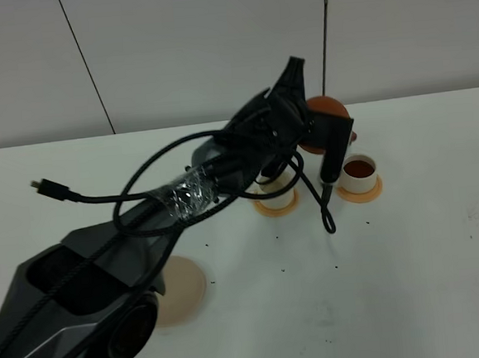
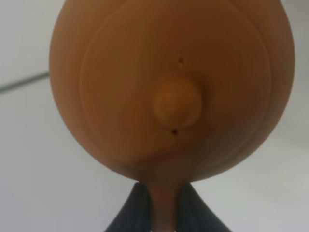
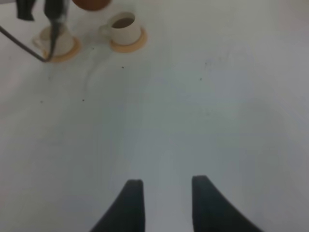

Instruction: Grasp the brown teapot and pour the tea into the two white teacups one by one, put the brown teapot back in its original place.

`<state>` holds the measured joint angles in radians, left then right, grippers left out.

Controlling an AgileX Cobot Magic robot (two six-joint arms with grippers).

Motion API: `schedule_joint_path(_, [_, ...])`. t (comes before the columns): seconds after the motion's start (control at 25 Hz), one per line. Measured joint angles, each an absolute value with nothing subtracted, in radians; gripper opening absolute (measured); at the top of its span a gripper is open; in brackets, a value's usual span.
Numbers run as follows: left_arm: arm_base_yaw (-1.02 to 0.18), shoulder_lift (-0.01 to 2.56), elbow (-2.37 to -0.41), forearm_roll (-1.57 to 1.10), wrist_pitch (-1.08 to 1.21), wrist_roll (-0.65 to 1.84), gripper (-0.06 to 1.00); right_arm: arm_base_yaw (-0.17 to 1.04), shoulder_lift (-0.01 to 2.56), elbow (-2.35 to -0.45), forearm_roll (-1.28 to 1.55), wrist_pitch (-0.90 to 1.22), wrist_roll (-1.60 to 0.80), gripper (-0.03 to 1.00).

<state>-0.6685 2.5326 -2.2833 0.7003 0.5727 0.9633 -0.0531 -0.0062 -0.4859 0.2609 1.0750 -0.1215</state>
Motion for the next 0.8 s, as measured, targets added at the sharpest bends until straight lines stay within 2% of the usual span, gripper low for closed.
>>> schedule_joint_path(0.56, [-0.580,2.380,-2.288,0.620,1.043,0.975,0.18,-0.053,-0.006,-0.486,0.261,1.075,-0.122,0.24])
schedule_joint_path(0.8, [-0.566,2.384,-2.288,0.620,1.067,1.061,0.18,-0.053,-0.006,-0.486,0.261,1.075,-0.121,0.24])
